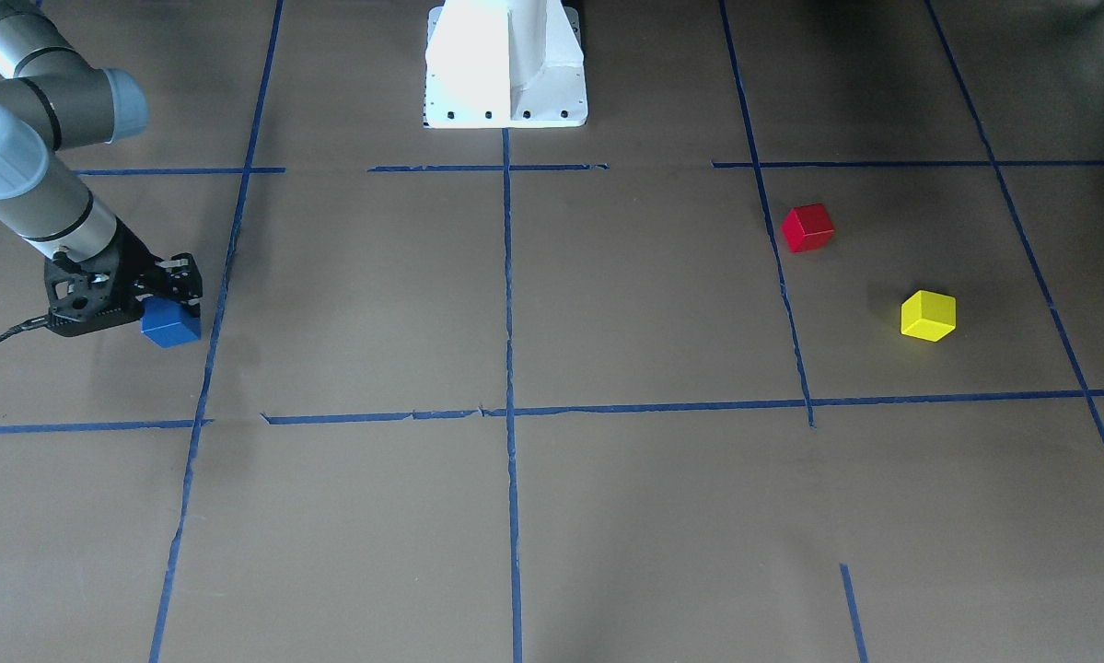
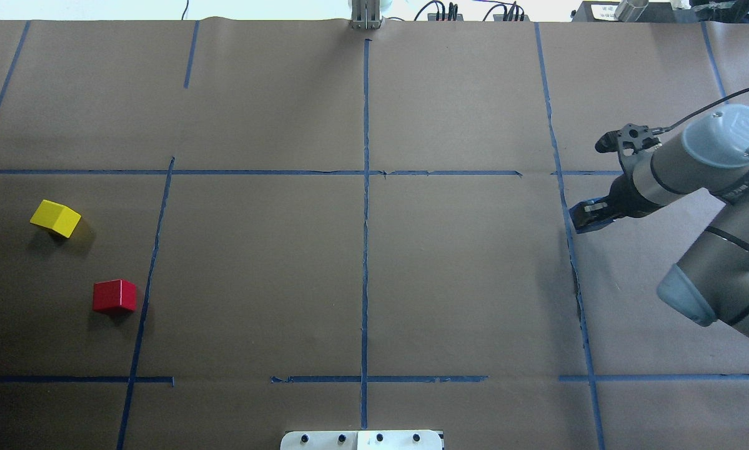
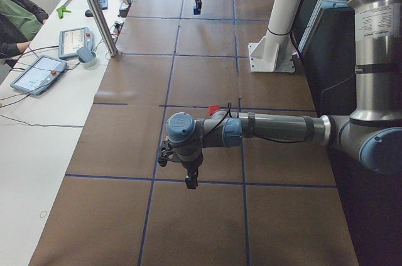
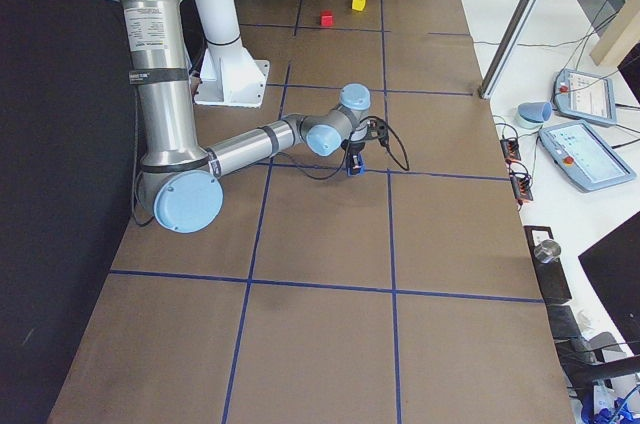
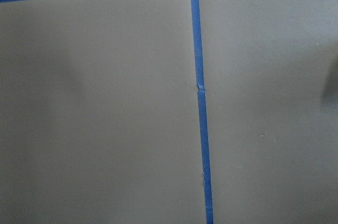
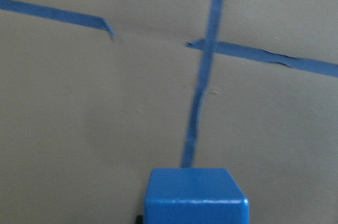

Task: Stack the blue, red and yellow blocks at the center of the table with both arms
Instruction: 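Carry the blue block with the right gripper to the table center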

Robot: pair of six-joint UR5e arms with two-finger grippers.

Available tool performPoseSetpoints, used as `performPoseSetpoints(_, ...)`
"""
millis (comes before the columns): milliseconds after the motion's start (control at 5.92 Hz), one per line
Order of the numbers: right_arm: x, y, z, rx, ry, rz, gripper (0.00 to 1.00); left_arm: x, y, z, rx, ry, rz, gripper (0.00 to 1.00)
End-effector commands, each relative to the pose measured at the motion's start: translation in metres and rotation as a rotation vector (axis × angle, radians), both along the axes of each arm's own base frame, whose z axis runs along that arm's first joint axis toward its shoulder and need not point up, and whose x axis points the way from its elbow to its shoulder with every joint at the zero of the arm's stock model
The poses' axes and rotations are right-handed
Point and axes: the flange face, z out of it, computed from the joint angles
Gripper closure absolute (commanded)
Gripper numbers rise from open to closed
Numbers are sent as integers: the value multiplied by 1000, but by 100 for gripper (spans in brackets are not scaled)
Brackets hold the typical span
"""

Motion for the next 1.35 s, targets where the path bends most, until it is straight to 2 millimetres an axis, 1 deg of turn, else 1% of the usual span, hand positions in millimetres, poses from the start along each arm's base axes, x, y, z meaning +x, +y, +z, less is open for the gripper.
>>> performPoseSetpoints(0, -98, -3, -121, -64, -2, 44, 100, 1, 0, 0, 1, 0, 1, 0)
performPoseSetpoints(169, -144, 3, -168, -121, -4, 84, 100, 0, 0, -1, 2, 0, 0, 0)
performPoseSetpoints(338, -193, 3, -209, -153, -9, 144, 100, 1, 0, -1, 5, 0, 1, 0)
performPoseSetpoints(507, -238, 5, -238, -187, -4, 176, 100, 1, -1, -1, 7, 0, 1, 0)
performPoseSetpoints(676, -271, 7, -257, -196, 9, 189, 100, 0, -1, -1, 7, 0, 0, 0)
performPoseSetpoints(845, -283, 17, -253, -192, 22, 180, 100, 1, 0, -1, 6, 0, 3, 0)
performPoseSetpoints(1014, -290, 22, -247, -184, 36, 182, 98, 0, -1, -1, 7, 0, 0, 0)
performPoseSetpoints(1183, -293, 24, -245, -183, 39, 177, 88, 1, 0, -1, 5, 0, 1, 0)
